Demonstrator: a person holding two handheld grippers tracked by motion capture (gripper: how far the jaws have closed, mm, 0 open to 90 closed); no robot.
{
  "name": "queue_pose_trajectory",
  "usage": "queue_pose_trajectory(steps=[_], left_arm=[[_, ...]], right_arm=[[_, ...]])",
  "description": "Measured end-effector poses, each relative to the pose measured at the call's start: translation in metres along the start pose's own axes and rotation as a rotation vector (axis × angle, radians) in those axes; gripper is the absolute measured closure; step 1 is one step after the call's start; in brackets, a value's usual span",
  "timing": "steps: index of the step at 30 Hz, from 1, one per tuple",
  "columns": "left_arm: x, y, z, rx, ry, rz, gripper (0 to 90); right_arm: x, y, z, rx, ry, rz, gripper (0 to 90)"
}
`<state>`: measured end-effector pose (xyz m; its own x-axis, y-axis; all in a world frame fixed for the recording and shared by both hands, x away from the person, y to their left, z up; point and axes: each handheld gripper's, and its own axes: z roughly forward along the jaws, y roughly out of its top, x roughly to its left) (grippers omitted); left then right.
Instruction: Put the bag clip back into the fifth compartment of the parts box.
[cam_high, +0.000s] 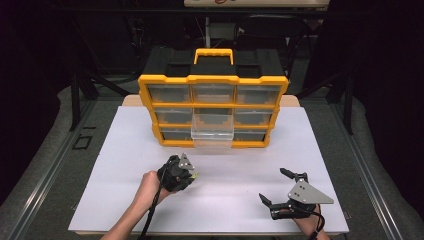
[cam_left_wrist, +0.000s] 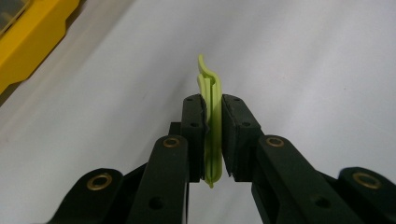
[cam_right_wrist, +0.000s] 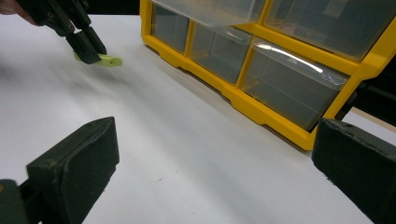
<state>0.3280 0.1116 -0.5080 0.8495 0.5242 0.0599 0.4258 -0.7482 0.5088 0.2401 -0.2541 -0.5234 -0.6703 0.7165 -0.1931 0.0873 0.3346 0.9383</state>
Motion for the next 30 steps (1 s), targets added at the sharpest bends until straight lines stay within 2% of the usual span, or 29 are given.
queue_pose_trajectory(steps=[30], left_arm=[[0.023, -0.009, -0.009, 0.005, 0.026, -0.040, 80.1]], right_arm=[[0.000, 0.000, 0.000, 0.005, 0.000, 0.001, 0.2]])
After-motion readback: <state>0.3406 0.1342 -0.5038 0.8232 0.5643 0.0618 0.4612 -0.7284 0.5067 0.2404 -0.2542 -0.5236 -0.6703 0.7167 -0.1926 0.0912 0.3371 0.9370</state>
